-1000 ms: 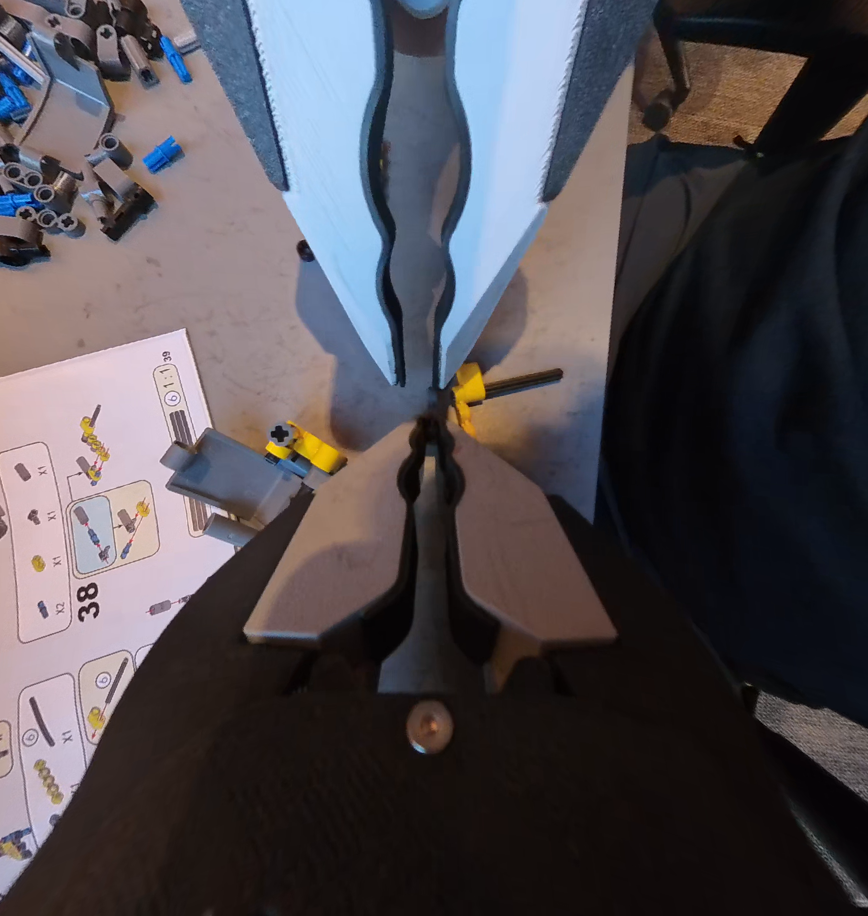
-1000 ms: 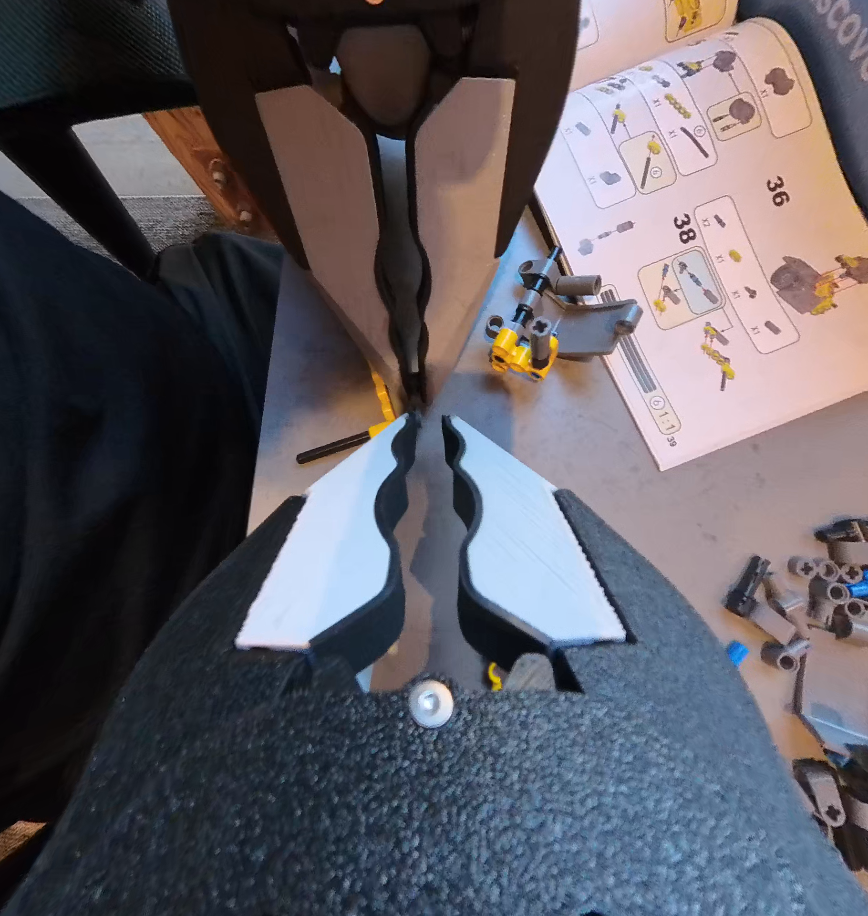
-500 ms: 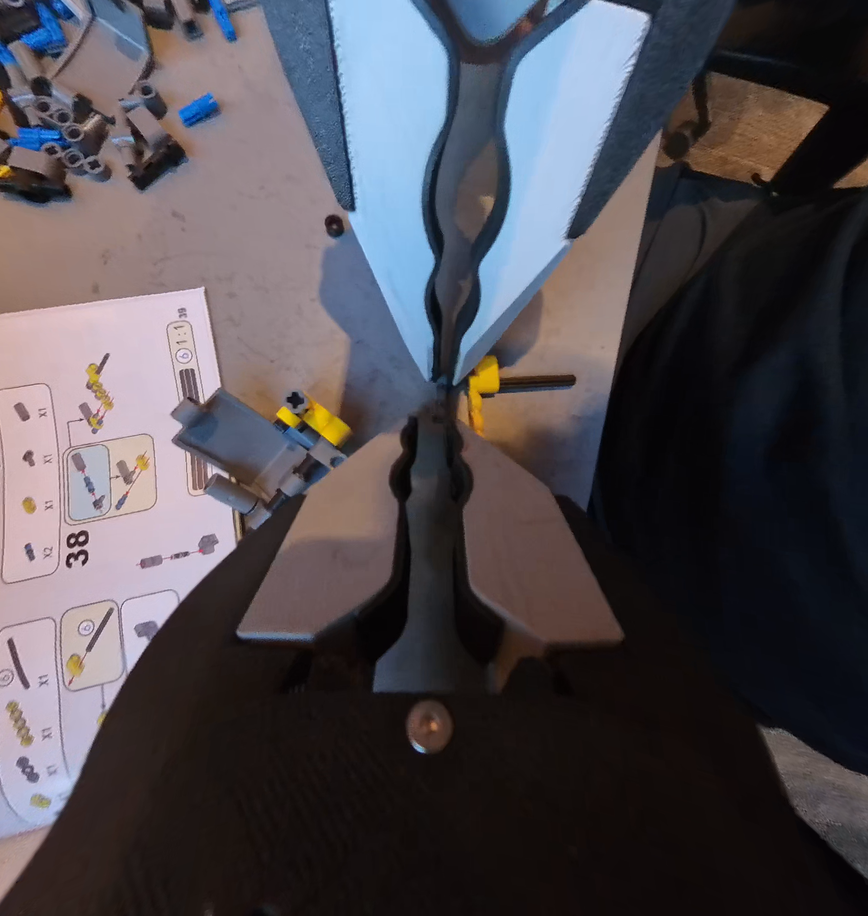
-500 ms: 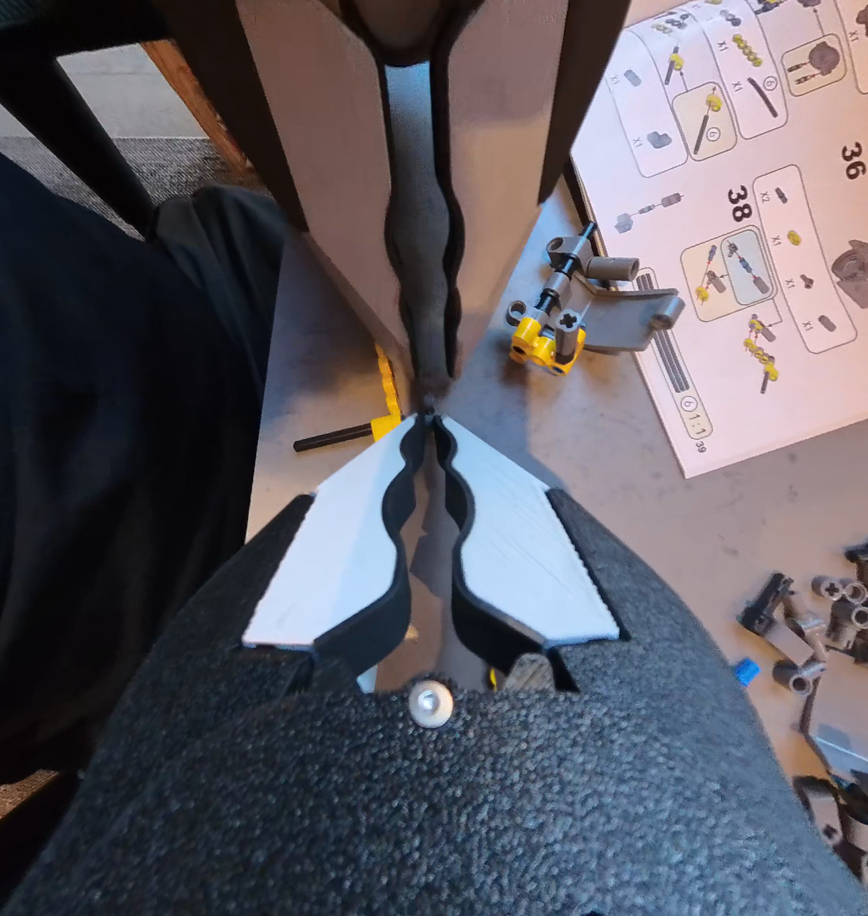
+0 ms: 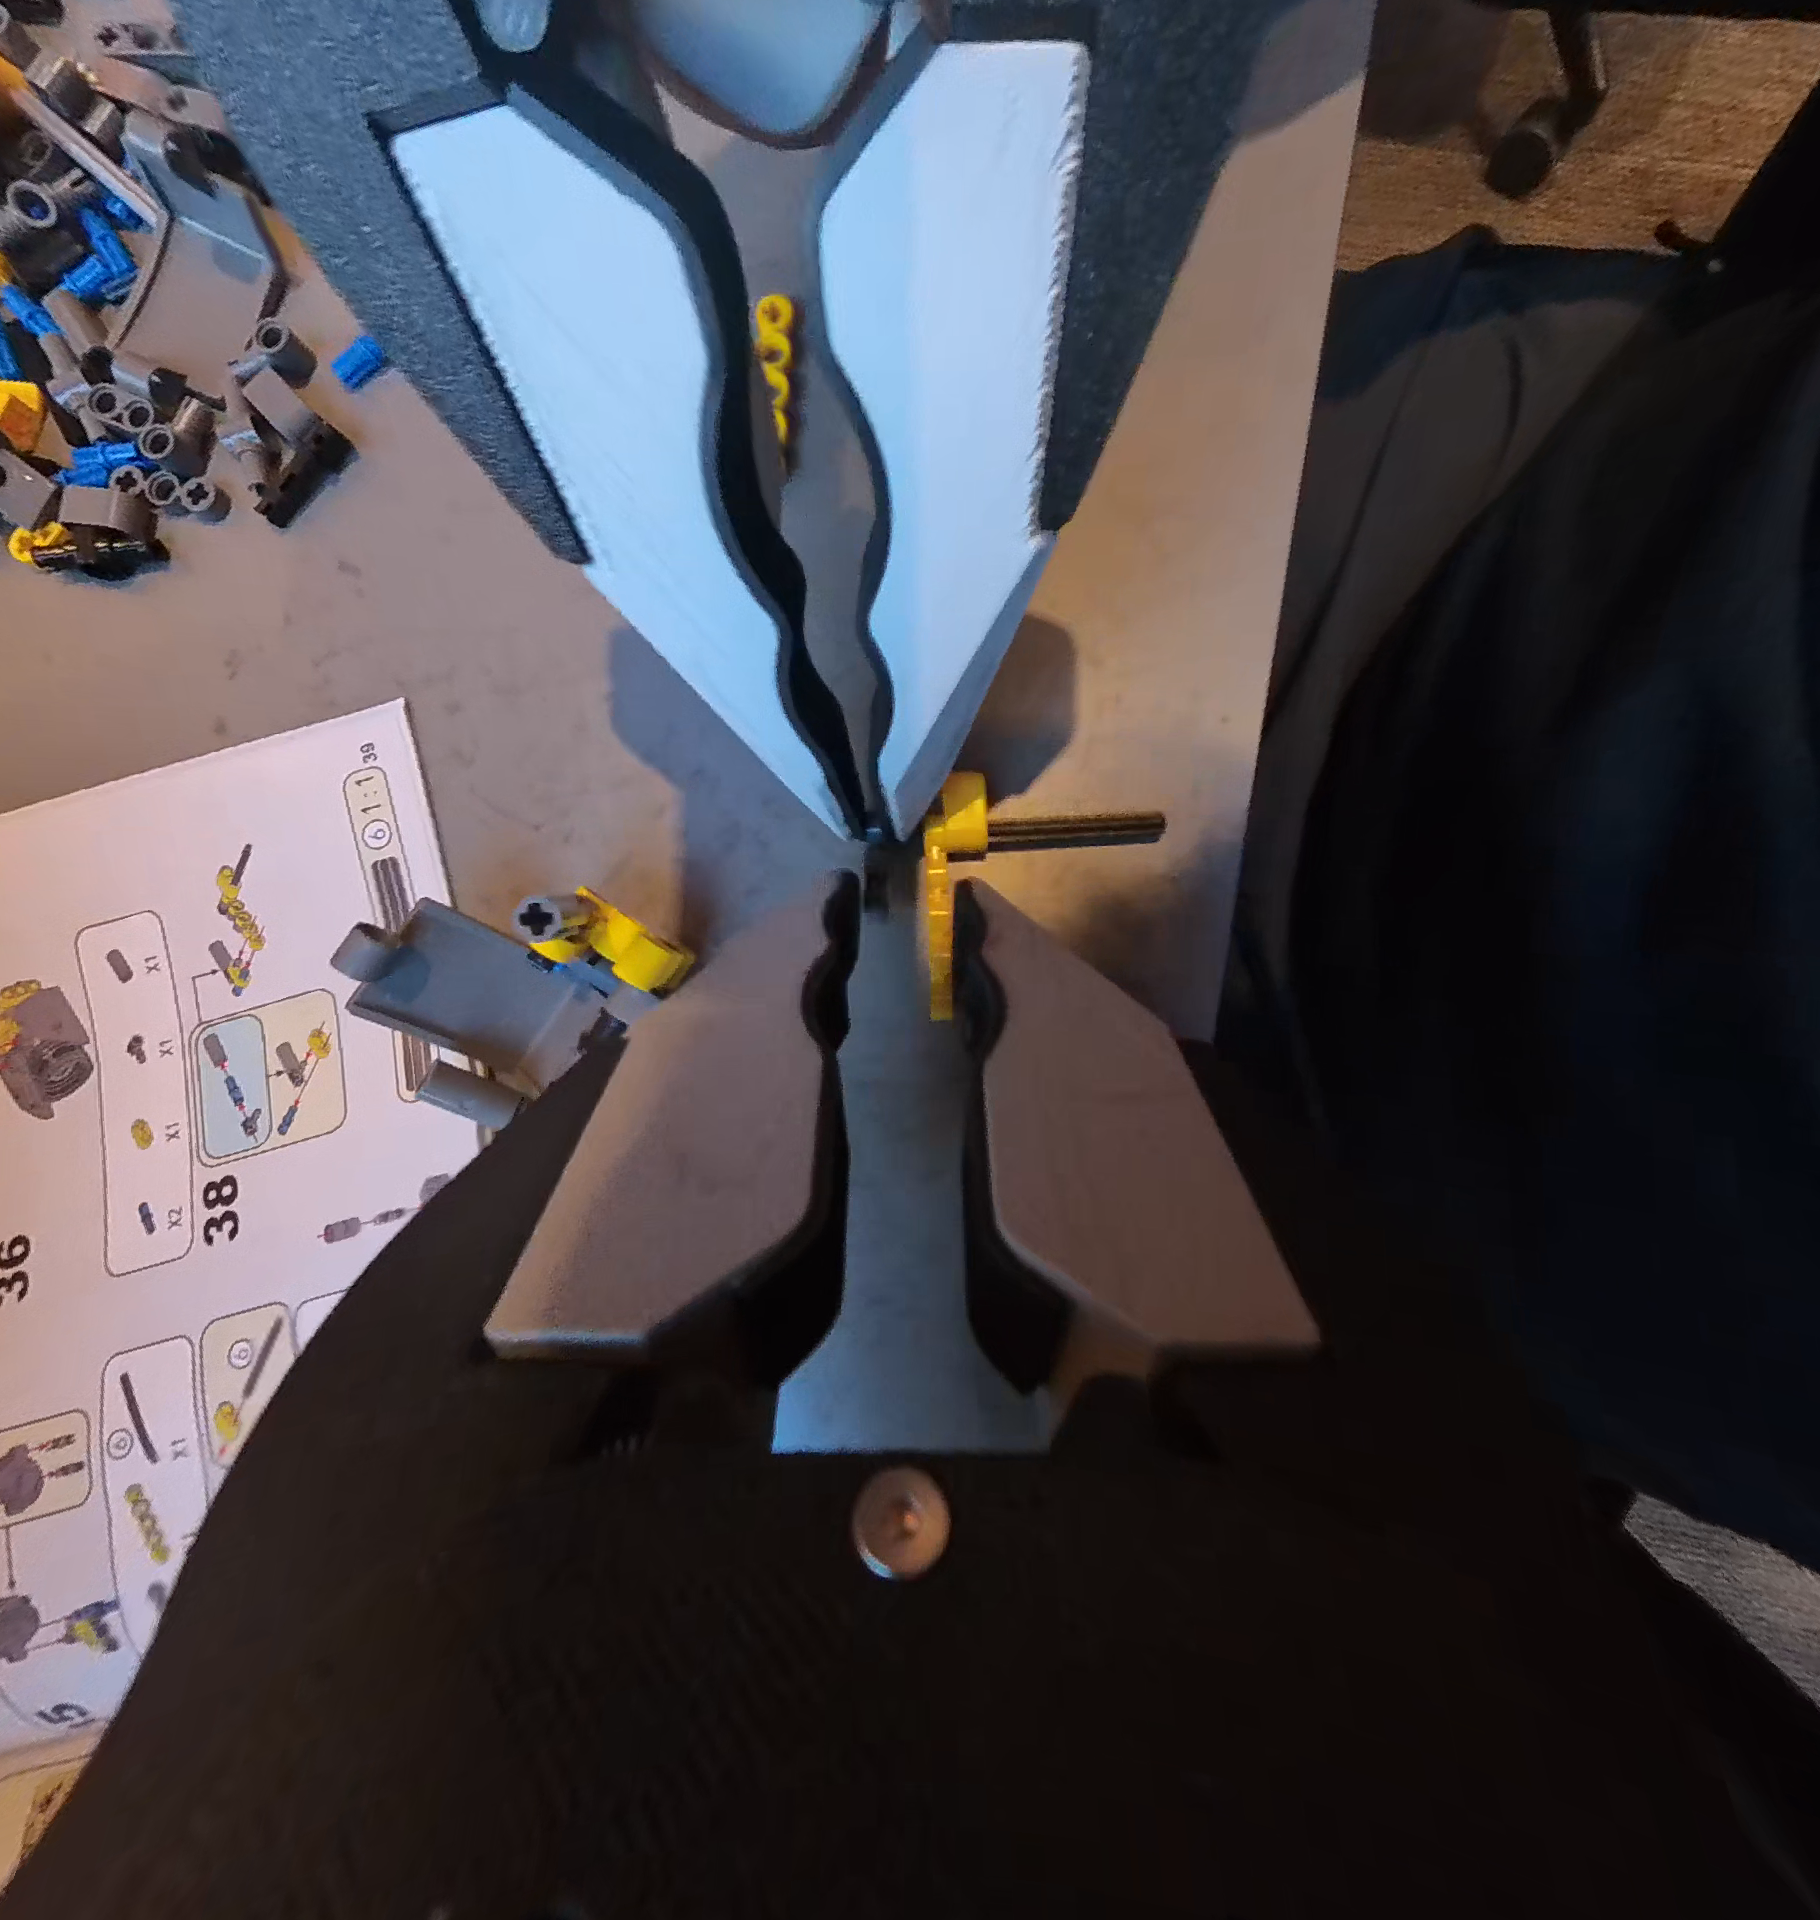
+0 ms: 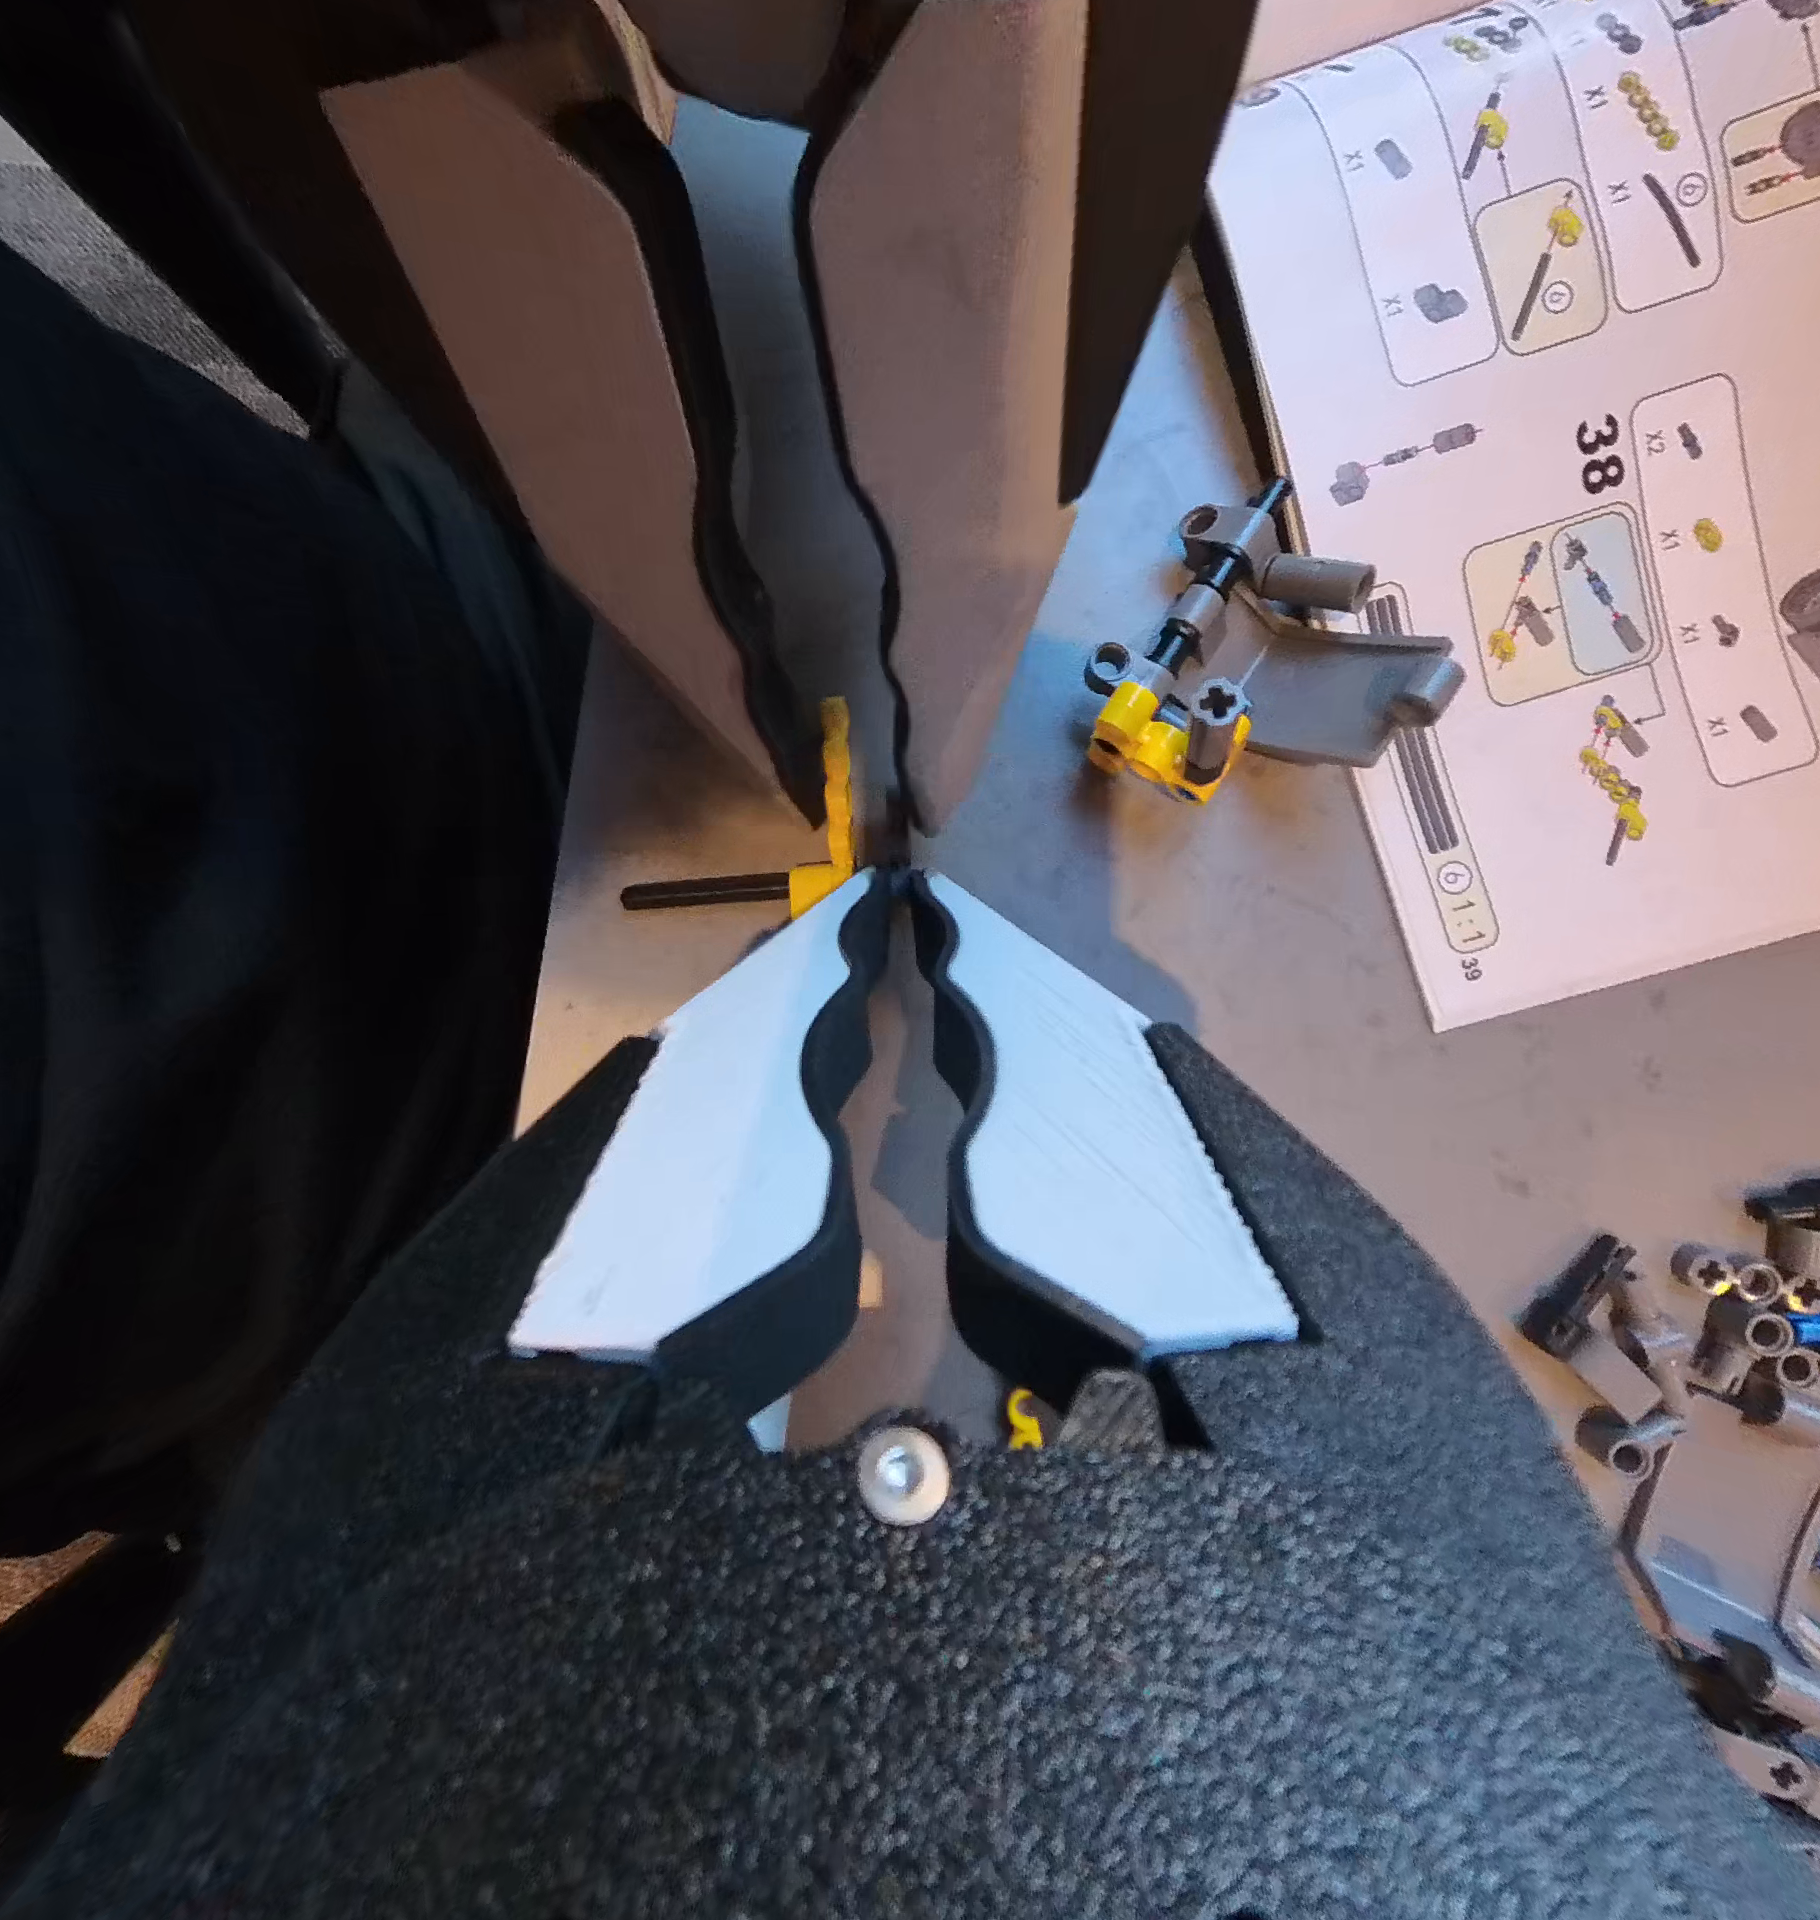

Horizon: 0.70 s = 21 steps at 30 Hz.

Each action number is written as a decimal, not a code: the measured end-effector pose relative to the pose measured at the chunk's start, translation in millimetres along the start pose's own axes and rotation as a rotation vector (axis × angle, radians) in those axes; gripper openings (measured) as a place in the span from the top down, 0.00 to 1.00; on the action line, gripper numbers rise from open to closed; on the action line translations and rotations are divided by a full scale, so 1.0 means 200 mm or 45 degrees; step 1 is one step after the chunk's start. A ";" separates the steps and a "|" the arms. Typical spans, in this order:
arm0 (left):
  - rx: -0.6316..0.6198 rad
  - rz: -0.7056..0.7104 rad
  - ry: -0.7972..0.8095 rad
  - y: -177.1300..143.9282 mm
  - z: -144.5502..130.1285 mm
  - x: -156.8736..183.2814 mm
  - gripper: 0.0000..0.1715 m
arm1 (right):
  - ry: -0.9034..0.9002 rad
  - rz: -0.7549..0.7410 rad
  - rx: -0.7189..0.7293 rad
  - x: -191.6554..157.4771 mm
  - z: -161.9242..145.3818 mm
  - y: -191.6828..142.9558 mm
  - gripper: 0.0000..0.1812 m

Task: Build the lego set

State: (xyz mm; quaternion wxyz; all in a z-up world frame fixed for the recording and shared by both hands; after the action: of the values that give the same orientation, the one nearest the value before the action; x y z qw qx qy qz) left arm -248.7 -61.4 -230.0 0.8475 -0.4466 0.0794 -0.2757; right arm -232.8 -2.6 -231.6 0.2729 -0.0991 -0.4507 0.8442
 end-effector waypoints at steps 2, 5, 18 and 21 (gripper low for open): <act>-0.018 0.005 0.009 0.01 -0.01 0.00 0.92 | -0.009 0.012 -0.008 0.00 0.00 0.00 0.98; -0.032 0.018 0.030 0.02 -0.01 0.00 0.94 | 0.005 0.039 -0.016 0.00 0.00 0.00 0.98; -0.025 0.007 0.035 0.03 0.00 0.00 0.96 | 0.106 0.157 0.071 -0.02 -0.02 -0.05 0.87; -0.028 0.004 0.038 0.03 0.00 0.00 0.96 | 0.047 0.123 0.057 -0.05 -0.04 -0.04 0.83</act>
State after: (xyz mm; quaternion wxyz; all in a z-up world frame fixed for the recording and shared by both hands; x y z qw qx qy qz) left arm -246.9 -59.2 -234.4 0.8417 -0.4517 0.0957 -0.2801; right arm -219.6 0.7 -230.4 0.2424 -0.1302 -0.4213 0.8642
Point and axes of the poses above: each gripper's, where its closed fingertips meet, y out along the fingers, z out of its top, x = y × z across the jaws, the point moved 5 cm from there along -y, back along the fingers, and after that the axes turned 11 degrees about -z, right-handed, at the moved point
